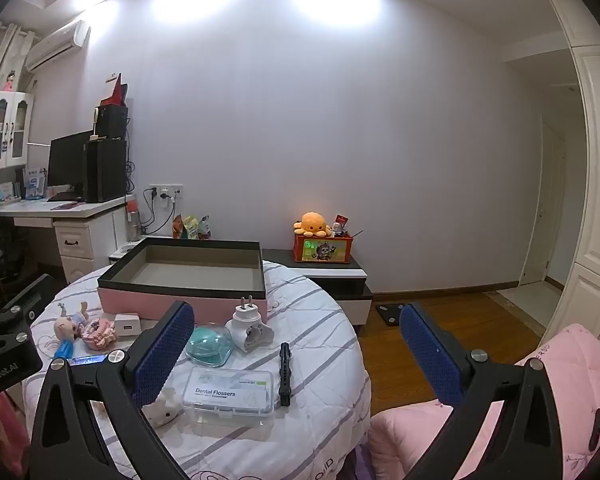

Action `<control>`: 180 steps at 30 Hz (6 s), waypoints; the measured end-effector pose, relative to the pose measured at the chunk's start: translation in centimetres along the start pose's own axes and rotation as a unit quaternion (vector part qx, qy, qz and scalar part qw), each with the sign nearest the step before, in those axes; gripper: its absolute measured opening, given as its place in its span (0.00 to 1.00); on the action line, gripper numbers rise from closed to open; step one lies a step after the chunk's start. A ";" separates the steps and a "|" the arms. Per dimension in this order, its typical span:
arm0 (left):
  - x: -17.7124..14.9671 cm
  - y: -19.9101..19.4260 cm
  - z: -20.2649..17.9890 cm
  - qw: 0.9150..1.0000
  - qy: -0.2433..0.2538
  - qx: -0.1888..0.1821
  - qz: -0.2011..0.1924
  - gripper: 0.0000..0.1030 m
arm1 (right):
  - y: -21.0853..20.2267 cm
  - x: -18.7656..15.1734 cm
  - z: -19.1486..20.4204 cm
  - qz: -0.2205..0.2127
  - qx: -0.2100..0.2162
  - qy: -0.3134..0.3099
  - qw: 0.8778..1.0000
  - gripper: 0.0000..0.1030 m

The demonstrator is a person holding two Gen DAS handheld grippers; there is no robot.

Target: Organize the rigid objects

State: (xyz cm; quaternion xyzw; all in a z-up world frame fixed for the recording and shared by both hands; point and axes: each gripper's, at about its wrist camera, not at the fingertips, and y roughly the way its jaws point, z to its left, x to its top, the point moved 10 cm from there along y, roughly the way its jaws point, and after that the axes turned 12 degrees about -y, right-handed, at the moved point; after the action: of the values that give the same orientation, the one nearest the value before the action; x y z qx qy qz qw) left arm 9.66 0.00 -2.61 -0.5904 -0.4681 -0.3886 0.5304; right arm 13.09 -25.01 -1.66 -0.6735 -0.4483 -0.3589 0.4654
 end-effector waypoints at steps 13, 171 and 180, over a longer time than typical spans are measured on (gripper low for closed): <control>0.9 -0.5 0.2 1.000 -0.003 -0.006 -0.026 1.00 | 0.1 0.3 0.2 -0.005 0.006 0.001 1.000 1.00; -7.4 10.6 8.5 0.973 0.019 0.130 0.191 1.00 | 10.2 -9.2 0.7 0.237 0.045 0.028 0.970 1.00; -8.5 16.1 12.3 0.955 0.019 0.164 0.248 1.00 | 16.0 -10.0 0.1 0.283 0.031 -0.009 0.959 0.99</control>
State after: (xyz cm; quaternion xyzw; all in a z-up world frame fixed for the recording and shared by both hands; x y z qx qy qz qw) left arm 22.50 10.97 -16.64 -0.5854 -0.3542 -0.1743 0.7082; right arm 24.68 -30.25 -15.61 -0.7612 -0.2543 -0.1924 0.5647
